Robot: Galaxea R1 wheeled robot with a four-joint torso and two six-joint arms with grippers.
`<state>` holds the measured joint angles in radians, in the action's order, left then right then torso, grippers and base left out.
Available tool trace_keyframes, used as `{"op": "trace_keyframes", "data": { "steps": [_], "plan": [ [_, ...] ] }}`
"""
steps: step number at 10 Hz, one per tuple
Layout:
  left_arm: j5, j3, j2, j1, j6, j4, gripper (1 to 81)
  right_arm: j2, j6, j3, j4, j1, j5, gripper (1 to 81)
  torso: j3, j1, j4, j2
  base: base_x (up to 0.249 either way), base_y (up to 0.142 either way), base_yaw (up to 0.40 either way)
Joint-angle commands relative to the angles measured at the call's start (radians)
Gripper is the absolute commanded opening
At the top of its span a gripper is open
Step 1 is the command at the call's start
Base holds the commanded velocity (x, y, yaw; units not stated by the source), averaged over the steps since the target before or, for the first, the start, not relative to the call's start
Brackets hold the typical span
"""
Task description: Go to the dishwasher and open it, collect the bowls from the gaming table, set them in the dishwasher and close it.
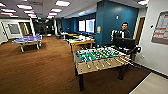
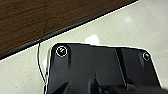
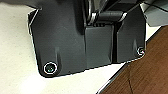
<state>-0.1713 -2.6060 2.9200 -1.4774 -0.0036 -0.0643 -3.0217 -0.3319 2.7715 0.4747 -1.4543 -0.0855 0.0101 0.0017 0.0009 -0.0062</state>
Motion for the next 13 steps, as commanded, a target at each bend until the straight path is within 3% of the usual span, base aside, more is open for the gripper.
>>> {"op": "trace_keyframes", "data": {
  "steps": [1,13],
  "plan": [
    [0.042,0.003,-0.013,0.058,-0.003,-0.002,81.1,0.004,0.001,0.002,0.002,0.064,-0.065,81.1,0.000,0.000,0.000,0.000,0.000,0.000,0.306],
    [0.058,0.001,-0.010,0.058,-0.003,-0.002,81.1,0.004,0.001,0.002,0.001,0.063,-0.065,81.1,0.000,0.000,0.000,0.000,0.000,0.000,0.286]
  ]
}}
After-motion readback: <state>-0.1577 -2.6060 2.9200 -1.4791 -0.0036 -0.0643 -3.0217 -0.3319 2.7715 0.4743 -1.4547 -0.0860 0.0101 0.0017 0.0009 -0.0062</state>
